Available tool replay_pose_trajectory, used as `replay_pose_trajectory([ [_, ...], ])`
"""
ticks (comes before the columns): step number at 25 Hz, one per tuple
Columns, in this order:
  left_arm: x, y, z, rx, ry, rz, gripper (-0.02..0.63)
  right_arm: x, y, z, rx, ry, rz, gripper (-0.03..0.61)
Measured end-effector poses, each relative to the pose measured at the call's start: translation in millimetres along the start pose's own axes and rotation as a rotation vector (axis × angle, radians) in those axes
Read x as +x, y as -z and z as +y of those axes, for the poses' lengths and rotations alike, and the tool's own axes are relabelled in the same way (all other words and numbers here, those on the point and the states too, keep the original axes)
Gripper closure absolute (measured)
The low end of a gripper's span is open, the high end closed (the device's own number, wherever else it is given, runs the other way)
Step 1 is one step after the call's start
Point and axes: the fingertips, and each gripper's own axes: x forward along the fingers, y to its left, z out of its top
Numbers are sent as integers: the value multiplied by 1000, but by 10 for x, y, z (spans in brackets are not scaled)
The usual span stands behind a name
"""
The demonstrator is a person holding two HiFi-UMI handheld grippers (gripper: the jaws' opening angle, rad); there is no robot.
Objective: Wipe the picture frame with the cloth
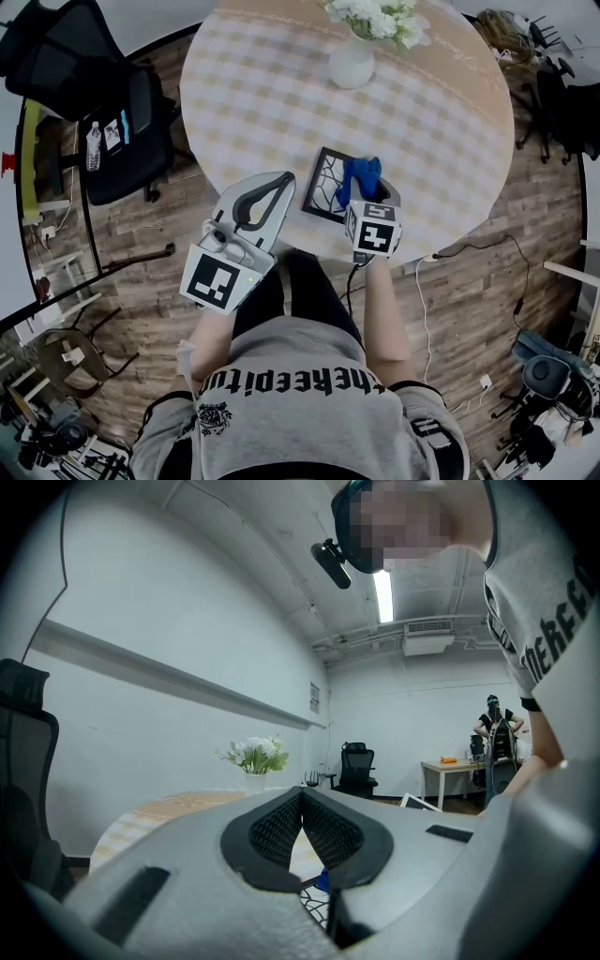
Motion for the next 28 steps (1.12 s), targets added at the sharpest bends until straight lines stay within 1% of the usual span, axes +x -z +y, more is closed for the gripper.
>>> replay_pose_trajectory([
  [7,-59,22,47,-1,29,-1,598,-55,112,174,21,-4,2,430],
  [12,-104,14,7,1,46,0,598,-149,224,219,40,-2,1,430],
  [16,-158,3,16,-1,49,-3,598,-155,238,256,48,6,7,430],
  [24,-331,3,107,7,29,1,598,-25,180,534,25,-19,32,431],
  [28,-434,9,197,5,6,5,598,47,120,748,15,-54,42,431],
])
